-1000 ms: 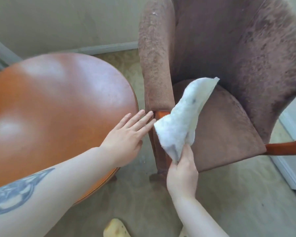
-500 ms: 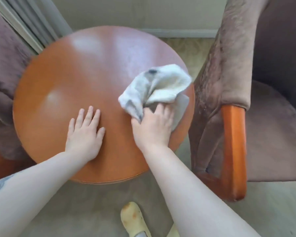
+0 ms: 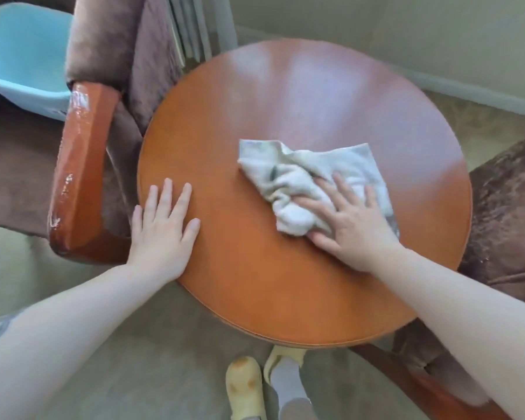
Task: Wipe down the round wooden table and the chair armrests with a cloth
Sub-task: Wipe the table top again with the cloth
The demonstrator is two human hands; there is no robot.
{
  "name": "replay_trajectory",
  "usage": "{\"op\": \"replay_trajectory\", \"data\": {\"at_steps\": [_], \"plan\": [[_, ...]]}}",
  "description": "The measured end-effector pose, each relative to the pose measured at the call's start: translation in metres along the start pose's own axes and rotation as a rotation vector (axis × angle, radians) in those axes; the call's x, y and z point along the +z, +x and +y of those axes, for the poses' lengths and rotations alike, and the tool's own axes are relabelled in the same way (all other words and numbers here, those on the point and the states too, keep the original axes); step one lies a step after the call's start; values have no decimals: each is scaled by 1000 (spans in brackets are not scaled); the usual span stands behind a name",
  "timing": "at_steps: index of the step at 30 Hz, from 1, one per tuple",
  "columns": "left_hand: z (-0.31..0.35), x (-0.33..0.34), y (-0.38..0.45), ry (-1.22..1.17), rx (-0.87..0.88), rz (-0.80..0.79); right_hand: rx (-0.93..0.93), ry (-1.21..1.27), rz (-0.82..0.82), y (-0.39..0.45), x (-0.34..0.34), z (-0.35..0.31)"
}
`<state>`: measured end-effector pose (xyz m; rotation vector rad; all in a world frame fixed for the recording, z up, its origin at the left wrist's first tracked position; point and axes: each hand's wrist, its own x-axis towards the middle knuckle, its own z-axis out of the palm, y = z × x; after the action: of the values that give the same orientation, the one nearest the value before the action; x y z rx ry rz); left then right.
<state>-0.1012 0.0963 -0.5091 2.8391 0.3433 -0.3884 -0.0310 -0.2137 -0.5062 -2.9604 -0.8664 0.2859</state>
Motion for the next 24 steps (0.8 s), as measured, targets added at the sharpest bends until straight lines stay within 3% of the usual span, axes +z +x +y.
{"op": "replay_trajectory", "data": {"at_steps": [3, 4, 5, 6, 8, 10, 11, 13, 14, 16, 19, 21, 22, 24], "plan": [[6, -5, 11, -7, -5, -32, 721, 230, 161, 33, -5, -12], [10, -7, 16, -8, -18, -45, 807, 249, 168, 39, -5, -36], [14, -9, 22, -12, -30, -56, 768, 234, 161, 37, -3, -61], [19, -11, 27, -19, -41, -64, 614, 218, 165, 28, 1, -84], [28, -14, 38, -34, -42, -73, 74, 158, 130, -5, 11, -98], [33, -14, 49, -24, -17, -139, -469, 8, 26, -19, 8, -49], [34, -14, 53, -10, -9, -205, -646, -73, -11, -15, 4, -14], [31, -17, 61, 15, -15, -351, -769, -186, -46, 9, -12, 50], [28, -19, 64, 17, -24, -418, -718, -197, -51, 26, -20, 70], [22, -25, 67, 13, -26, -524, -433, -83, -43, 65, -27, 77], [22, -31, 68, 23, -9, -569, 318, 205, 131, 147, -23, 22], [23, -32, 66, 27, -7, -566, 625, 349, 157, 193, -25, -32], [23, -31, 65, 28, -10, -556, 581, 344, 153, 204, -22, -55], [23, -31, 65, 50, -19, -548, 88, 247, 77, 201, -17, -83]]}}
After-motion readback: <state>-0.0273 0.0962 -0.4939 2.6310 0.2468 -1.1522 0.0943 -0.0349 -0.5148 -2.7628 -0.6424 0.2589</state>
